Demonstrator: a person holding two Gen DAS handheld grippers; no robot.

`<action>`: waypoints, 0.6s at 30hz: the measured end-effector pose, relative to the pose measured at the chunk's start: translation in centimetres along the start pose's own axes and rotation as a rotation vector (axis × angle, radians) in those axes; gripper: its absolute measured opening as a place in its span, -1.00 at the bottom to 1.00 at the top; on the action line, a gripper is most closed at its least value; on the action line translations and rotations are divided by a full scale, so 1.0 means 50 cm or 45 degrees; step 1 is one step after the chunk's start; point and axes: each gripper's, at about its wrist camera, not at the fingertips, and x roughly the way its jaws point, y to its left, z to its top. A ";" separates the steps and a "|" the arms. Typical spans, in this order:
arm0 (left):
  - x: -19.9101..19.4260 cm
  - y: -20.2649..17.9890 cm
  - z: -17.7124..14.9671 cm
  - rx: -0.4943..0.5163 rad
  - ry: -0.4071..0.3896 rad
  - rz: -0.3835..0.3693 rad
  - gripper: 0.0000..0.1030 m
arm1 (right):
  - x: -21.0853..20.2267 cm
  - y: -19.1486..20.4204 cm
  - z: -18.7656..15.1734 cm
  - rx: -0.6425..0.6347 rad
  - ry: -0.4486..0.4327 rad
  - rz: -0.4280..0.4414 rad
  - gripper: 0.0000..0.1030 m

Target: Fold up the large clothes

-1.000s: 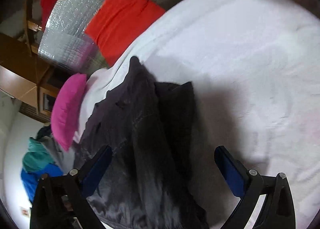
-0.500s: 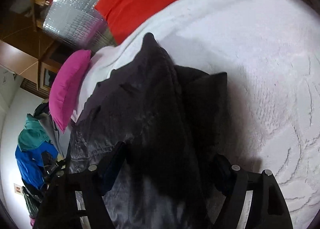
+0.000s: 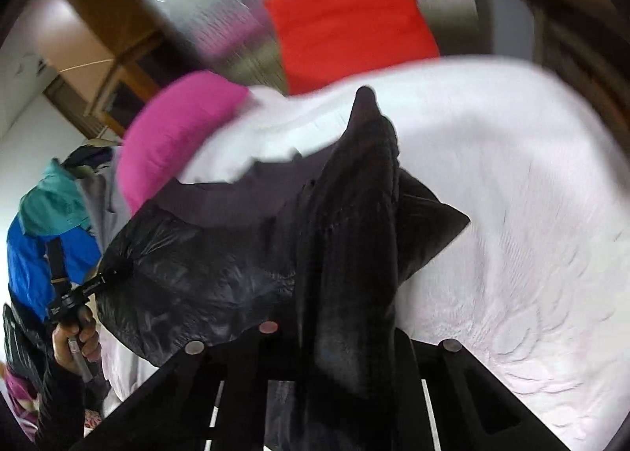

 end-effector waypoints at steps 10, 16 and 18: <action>-0.110 0.018 -0.282 -0.047 -0.059 -0.180 -0.65 | -0.107 -0.107 -0.300 0.130 -0.017 0.018 -0.73; 0.008 0.057 -0.404 -0.179 0.085 -0.064 -0.11 | -0.005 -0.244 -0.449 0.487 -0.012 0.107 0.06; -0.008 0.071 -0.388 -0.226 0.136 -0.055 -0.07 | -0.022 -0.240 -0.443 0.440 -0.004 0.064 0.26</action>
